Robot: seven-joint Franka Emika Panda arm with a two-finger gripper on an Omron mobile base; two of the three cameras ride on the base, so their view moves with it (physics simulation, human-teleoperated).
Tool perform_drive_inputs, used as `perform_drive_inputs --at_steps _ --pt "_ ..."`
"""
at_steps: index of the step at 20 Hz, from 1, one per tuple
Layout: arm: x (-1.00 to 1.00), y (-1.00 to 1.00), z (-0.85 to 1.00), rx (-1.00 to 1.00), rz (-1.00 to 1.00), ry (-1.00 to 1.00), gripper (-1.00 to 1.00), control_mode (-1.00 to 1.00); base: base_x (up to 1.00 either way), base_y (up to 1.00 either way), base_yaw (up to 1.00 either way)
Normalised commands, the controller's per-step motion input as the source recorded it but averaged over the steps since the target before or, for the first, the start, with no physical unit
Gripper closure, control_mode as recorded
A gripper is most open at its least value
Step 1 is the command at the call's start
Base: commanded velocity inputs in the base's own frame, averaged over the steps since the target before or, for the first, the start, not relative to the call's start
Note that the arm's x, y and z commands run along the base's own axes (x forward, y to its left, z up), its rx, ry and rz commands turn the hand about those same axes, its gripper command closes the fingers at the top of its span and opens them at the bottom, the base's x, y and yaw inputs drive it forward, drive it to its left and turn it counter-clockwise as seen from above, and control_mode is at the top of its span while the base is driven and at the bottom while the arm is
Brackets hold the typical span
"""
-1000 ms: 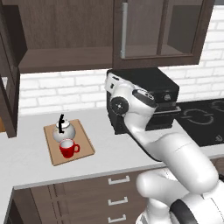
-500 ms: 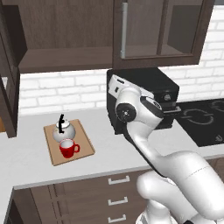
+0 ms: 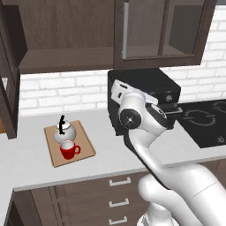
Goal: Pick the kettle from the counter and place it on the tray. Then pick the mug from the cabinet and place it on the tray. Then close the cabinet doors.
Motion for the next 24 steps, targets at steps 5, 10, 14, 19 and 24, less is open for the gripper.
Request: perform_drive_inputs --at_steps 5,10,14,19,24 --pt "-0.45 0.29 -0.11 -0.03 0.00 -0.01 -1.00 -1.00 0.00 0.00 0.00" --pt "-0.58 0.71 -0.18 -0.15 -0.01 -0.02 -1.00 -1.00 0.00 0.00 0.00" --pt "-0.51 0.85 -0.03 -0.15 -0.09 -0.08 -1.00 -1.00 0.00 0.00 0.00" --pt "-0.52 0.91 0.12 -0.13 -0.25 -0.16 -1.00 -1.00 0.00 0.00 0.00" --pt "-0.08 0.99 -0.16 -0.18 -0.13 0.03 -1.00 -1.00 0.00 0.00 0.00"
